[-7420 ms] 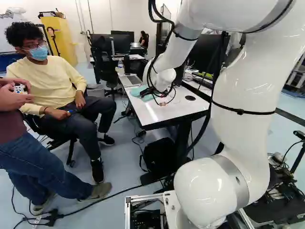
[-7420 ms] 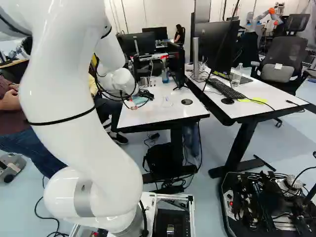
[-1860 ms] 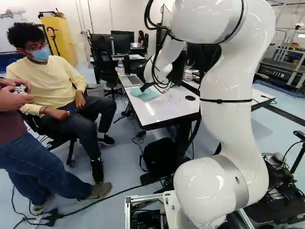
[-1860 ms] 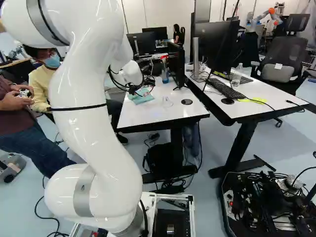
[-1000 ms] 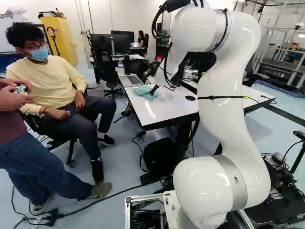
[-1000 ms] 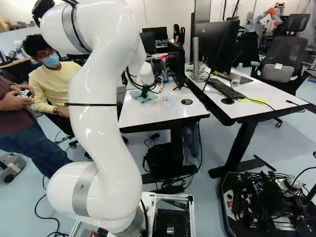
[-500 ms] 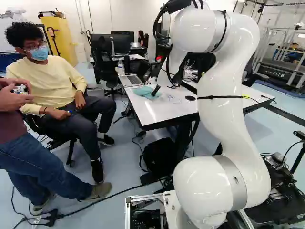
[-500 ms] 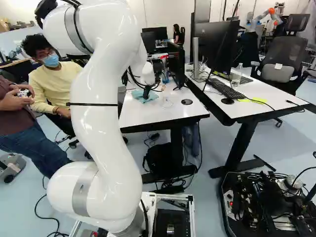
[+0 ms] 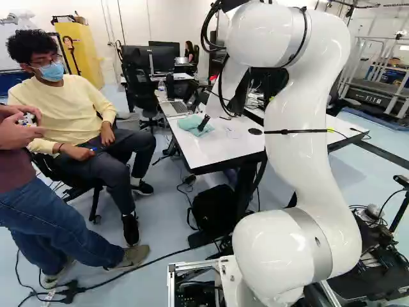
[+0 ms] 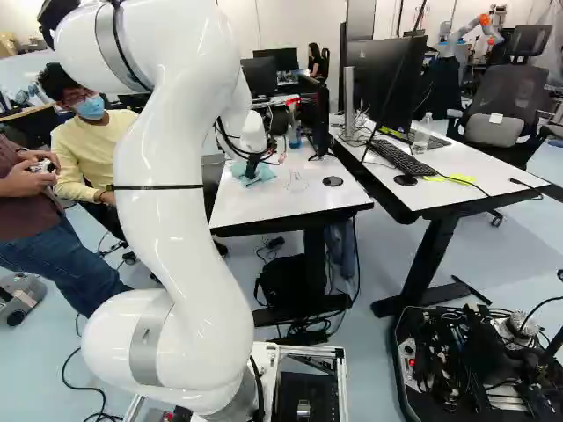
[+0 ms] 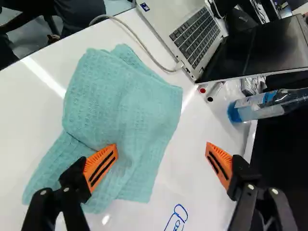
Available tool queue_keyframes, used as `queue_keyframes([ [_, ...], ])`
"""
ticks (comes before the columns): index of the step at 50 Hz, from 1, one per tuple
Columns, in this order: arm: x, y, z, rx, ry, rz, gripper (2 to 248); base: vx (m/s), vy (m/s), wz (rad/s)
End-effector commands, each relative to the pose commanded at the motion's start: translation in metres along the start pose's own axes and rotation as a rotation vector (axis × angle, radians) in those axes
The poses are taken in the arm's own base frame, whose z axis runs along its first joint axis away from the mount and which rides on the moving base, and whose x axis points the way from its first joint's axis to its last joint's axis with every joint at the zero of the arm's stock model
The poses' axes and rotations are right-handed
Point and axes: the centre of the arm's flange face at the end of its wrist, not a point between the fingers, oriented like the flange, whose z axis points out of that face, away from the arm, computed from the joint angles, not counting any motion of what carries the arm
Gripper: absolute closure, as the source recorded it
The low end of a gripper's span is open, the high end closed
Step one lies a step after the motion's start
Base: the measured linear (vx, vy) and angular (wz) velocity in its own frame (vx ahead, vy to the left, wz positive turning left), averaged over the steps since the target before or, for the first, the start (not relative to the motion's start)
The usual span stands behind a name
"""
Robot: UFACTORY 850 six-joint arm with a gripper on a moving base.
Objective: Clean the table with the green towel
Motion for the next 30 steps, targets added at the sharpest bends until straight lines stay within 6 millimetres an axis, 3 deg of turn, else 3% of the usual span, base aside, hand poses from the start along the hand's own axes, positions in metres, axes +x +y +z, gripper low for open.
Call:
queue_keyframes([
  [17,0.019,0.008,-0.008,-0.023,0.028,-0.011,3,0.0,0.0,0.0],
  [30,0.023,0.016,-0.021,-0.054,0.016,0.089,3,0.0,0.0,0.0],
])
